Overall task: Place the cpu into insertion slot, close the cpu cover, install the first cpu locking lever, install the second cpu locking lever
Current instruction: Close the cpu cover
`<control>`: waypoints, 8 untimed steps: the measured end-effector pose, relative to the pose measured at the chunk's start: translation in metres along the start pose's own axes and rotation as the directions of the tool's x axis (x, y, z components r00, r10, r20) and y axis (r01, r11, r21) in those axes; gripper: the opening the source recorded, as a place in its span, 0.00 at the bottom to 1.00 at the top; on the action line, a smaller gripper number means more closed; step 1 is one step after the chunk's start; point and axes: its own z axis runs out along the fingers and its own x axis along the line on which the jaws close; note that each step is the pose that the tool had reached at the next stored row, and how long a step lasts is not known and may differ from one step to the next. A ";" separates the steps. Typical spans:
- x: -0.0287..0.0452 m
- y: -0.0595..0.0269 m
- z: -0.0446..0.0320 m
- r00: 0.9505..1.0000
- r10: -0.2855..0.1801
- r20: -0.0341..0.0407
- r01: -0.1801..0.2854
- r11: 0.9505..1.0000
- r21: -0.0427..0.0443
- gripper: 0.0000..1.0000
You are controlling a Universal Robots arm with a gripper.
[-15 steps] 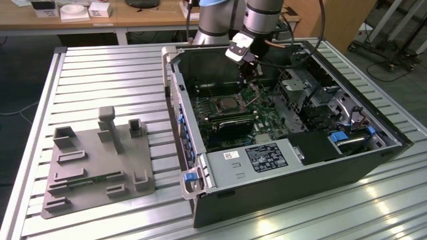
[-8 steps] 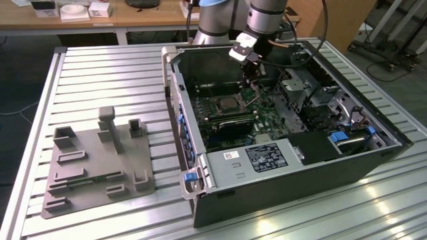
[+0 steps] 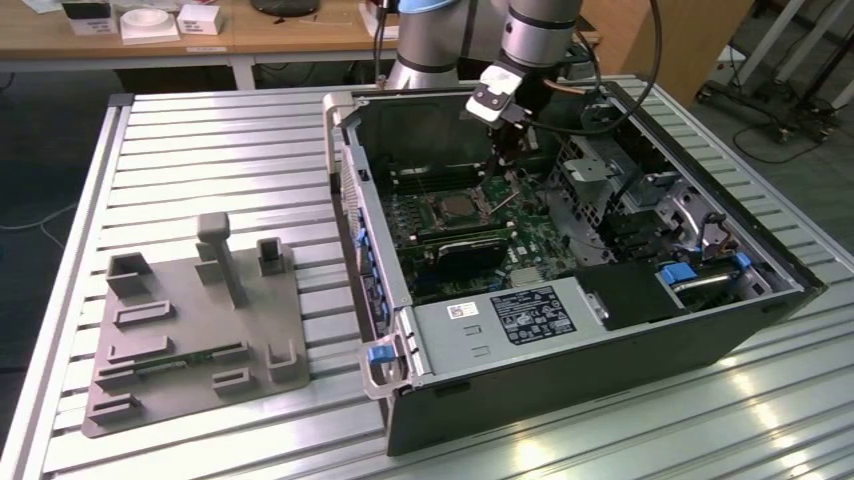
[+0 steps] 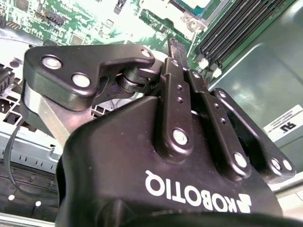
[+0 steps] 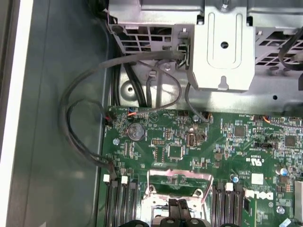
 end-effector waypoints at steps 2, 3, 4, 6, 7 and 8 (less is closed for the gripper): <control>0.0004 0.0025 0.0001 1.000 0.003 0.002 -0.003 1.000 0.000 0.10; 0.0012 0.0044 0.0001 1.000 0.011 0.006 -0.011 1.000 0.000 0.10; 0.0016 0.0046 0.0001 1.000 0.016 0.007 -0.016 1.000 0.001 0.10; 0.0018 0.0047 -0.0005 1.000 0.018 0.007 -0.018 1.000 0.001 0.10; 0.0019 0.0047 -0.0011 1.000 0.018 0.007 -0.018 1.000 0.000 0.10; 0.0019 0.0048 -0.0019 1.000 0.018 0.007 -0.018 1.000 0.000 0.10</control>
